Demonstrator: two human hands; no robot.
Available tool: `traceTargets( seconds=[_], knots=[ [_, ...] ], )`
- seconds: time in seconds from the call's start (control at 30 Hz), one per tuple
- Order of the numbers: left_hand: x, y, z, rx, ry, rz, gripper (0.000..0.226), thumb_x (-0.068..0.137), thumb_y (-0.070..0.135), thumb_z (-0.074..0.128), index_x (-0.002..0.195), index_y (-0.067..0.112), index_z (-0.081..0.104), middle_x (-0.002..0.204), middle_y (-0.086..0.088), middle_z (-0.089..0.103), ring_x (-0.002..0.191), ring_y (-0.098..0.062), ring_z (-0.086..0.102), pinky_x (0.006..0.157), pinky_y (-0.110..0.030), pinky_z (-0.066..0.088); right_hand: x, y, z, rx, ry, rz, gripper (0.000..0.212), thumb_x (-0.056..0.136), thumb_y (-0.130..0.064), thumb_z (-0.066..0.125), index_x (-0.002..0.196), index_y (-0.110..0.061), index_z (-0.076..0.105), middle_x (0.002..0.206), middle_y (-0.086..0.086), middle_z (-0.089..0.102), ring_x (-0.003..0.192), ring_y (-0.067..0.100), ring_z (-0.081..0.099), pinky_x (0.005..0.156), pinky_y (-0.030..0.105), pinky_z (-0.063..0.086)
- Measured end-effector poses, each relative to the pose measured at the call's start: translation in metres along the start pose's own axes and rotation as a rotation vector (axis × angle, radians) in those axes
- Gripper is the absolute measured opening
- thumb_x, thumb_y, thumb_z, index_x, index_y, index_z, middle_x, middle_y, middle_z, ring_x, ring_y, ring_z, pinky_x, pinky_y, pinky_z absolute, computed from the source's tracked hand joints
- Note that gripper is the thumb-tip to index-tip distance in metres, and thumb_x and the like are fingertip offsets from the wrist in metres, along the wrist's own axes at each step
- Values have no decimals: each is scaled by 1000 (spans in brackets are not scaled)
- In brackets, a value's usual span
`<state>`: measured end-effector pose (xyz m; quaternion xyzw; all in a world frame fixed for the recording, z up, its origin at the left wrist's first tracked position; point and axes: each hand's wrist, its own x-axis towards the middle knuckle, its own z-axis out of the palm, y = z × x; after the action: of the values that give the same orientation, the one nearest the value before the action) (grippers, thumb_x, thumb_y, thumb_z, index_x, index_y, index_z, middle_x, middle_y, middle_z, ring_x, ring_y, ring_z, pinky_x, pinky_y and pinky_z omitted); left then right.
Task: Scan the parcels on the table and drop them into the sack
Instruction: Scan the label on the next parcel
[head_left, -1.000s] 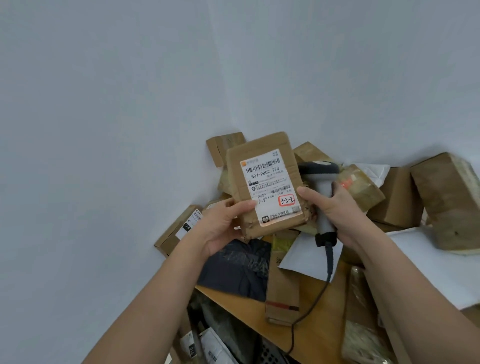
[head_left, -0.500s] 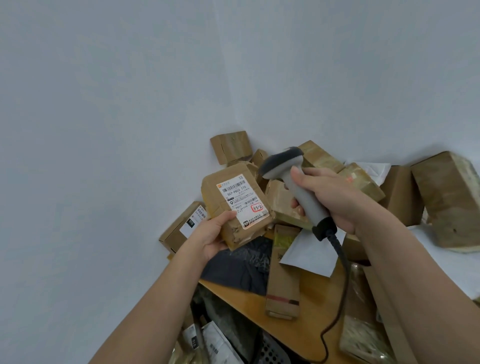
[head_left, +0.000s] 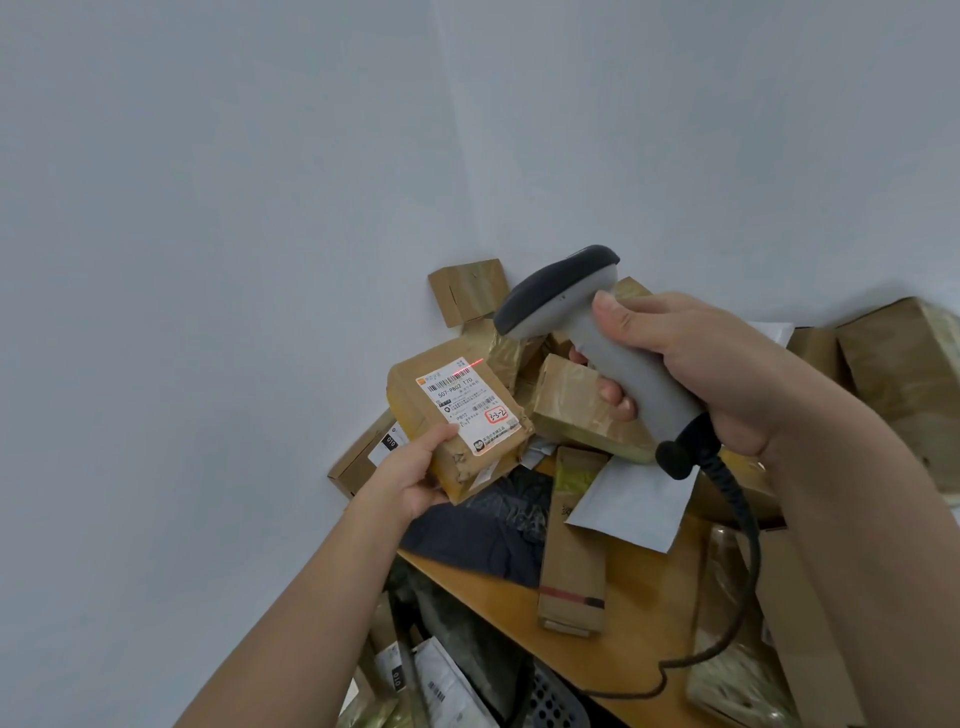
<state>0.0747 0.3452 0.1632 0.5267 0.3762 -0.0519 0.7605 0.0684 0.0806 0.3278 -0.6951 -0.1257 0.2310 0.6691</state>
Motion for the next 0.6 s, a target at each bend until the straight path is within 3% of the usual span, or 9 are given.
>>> traceTargets(
  seconds=[0.17, 0.37, 0.6],
  knots=[
    [6, 0, -8, -10, 25, -17, 49, 83, 16, 75, 127, 14, 53, 115, -12, 67, 108, -32, 62, 96, -59, 48, -6, -4, 0, 3, -14, -13, 53, 95, -43, 51, 114, 6, 56, 64, 9, 55, 55, 15, 50, 52, 25, 46],
    [9, -3, -18, -23, 46, -3, 45, 85, 16, 73, 125, 13, 52, 110, -12, 66, 102, -31, 62, 97, -58, 47, -7, -6, 7, 12, -25, -12, 57, 94, -44, 51, 115, 9, 56, 64, 9, 55, 54, 15, 50, 52, 25, 45],
    [6, -7, -43, -54, 87, -1, 48, 82, 18, 75, 124, 13, 53, 112, -13, 67, 102, -31, 63, 91, -54, 51, 0, -5, 29, 104, -66, 3, 56, 85, -46, 56, 110, 4, 58, 78, 16, 55, 56, 16, 50, 50, 24, 46]
  ],
)
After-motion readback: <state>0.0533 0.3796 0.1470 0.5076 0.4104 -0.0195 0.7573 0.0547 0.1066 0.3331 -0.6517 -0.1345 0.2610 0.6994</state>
